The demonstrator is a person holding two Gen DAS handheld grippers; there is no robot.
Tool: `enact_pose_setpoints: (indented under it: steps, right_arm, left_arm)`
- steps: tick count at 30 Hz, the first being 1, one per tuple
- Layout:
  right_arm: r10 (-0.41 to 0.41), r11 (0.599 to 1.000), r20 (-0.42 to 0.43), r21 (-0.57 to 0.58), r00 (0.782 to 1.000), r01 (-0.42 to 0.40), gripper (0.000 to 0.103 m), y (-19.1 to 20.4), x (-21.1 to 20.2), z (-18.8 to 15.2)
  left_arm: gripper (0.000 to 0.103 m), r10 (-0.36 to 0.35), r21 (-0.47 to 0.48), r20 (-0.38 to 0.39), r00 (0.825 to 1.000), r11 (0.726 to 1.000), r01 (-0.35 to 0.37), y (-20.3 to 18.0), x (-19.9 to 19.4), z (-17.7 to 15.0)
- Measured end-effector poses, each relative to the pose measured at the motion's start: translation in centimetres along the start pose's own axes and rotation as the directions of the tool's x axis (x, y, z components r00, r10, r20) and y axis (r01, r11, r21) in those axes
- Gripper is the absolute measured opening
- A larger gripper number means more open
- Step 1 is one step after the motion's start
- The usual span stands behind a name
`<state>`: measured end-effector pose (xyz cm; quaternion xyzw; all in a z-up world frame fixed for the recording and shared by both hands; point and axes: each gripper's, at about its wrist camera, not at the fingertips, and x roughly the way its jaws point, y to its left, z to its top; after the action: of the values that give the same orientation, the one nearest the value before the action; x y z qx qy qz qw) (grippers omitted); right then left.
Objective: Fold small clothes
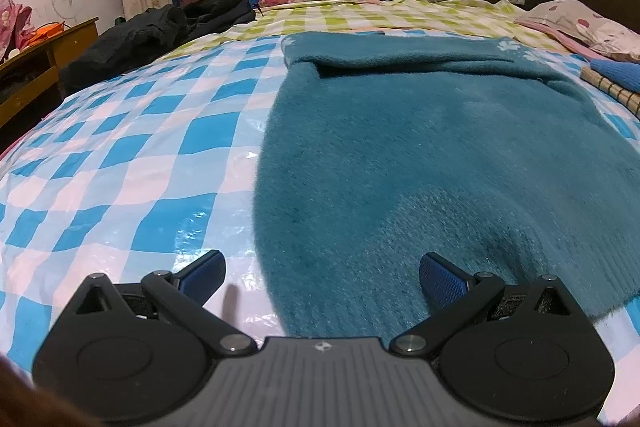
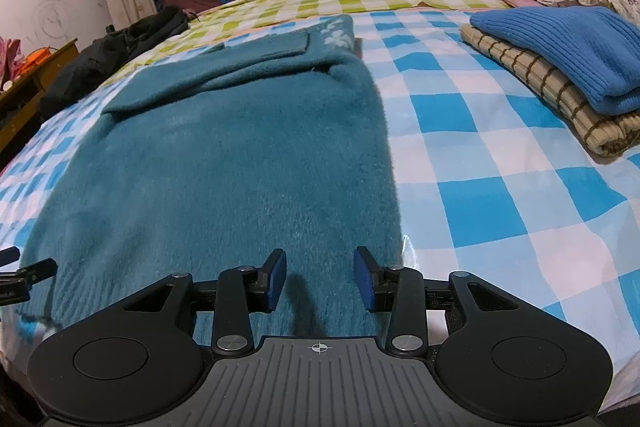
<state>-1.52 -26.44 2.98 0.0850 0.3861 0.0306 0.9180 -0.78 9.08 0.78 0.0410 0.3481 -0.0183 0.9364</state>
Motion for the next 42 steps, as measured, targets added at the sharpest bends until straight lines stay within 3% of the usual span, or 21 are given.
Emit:
enact_pose_setpoints:
  steps: [22, 25, 32, 42]
  right_arm:
    - [-0.013, 1.0, 0.015, 0.006, 1.0, 0.013, 0.042, 0.1, -0.7, -0.7]
    - [-0.015, 1.0, 0.043, 0.011, 0.999, 0.014, 0.051, 0.0, -1.4, -0.6]
    - [-0.055, 0.998, 0.036, 0.03, 0.998, 0.054, 0.052, -1.0, -1.3, -1.1]
    - [0.005, 0.998, -0.003, 0.061, 1.0, -0.004, 0.054, -1.6, -0.2, -1.7]
  left_arm:
    - [0.103, -0.04, 0.001, -0.013, 0.999, 0.999, 0.04, -0.2, 0.3, -0.2]
    - [0.103, -0.05, -0.002, -0.014, 0.999, 0.999, 0.05, -0.3, 0.3, -0.2]
    - [0.103, -0.054, 0.013, -0.018, 0.998, 0.998, 0.054, -0.8, 0.4, -0.4]
    - [0.103, -0.065, -0.019, -0.024, 0.998, 0.998, 0.065, -0.4, 0.4, -0.4]
